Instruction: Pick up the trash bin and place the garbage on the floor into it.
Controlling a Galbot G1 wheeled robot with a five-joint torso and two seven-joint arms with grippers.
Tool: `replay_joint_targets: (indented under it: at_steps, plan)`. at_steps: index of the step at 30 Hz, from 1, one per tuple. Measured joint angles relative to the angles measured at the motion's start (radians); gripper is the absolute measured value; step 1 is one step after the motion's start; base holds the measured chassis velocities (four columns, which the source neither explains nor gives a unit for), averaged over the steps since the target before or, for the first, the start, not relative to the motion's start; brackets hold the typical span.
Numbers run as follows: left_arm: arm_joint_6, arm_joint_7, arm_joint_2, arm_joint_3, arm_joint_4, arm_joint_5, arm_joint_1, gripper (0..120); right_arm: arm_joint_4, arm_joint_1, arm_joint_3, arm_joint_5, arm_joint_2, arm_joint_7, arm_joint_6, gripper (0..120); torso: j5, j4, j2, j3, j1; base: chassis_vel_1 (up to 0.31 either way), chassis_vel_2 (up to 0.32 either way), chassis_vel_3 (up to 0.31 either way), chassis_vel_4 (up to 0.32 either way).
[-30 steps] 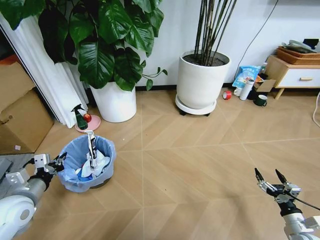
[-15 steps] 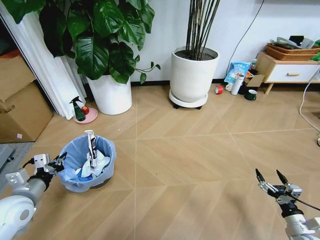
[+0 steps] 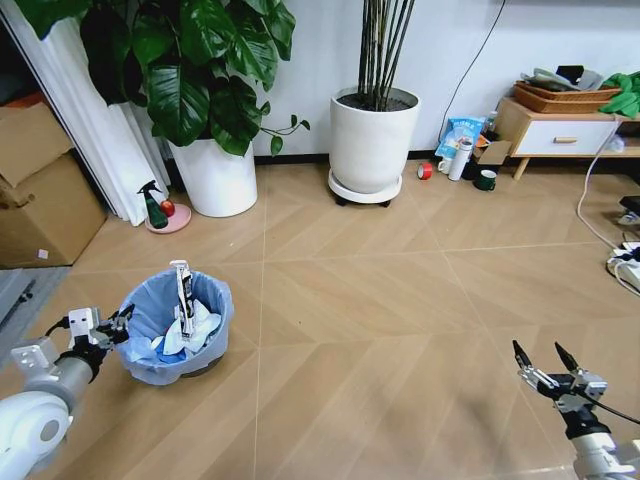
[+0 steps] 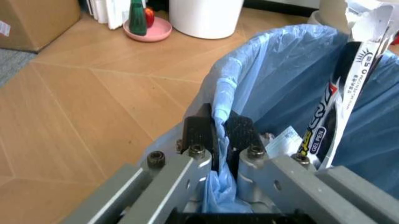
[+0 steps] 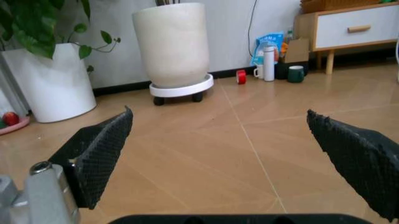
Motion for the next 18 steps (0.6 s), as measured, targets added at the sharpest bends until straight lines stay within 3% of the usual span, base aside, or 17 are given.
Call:
replay_joint_targets:
  at_steps: [18]
  plan:
    - [-0.001,0.001,-0.004,-0.009,-0.006,0.001,0.010,0,0.014,-0.015,0.001,-0.002,0.003,-0.007,0.001,100,-0.0001,0.0000,0.000,0.000,0.000,0.137,-0.174,-0.131,0.172]
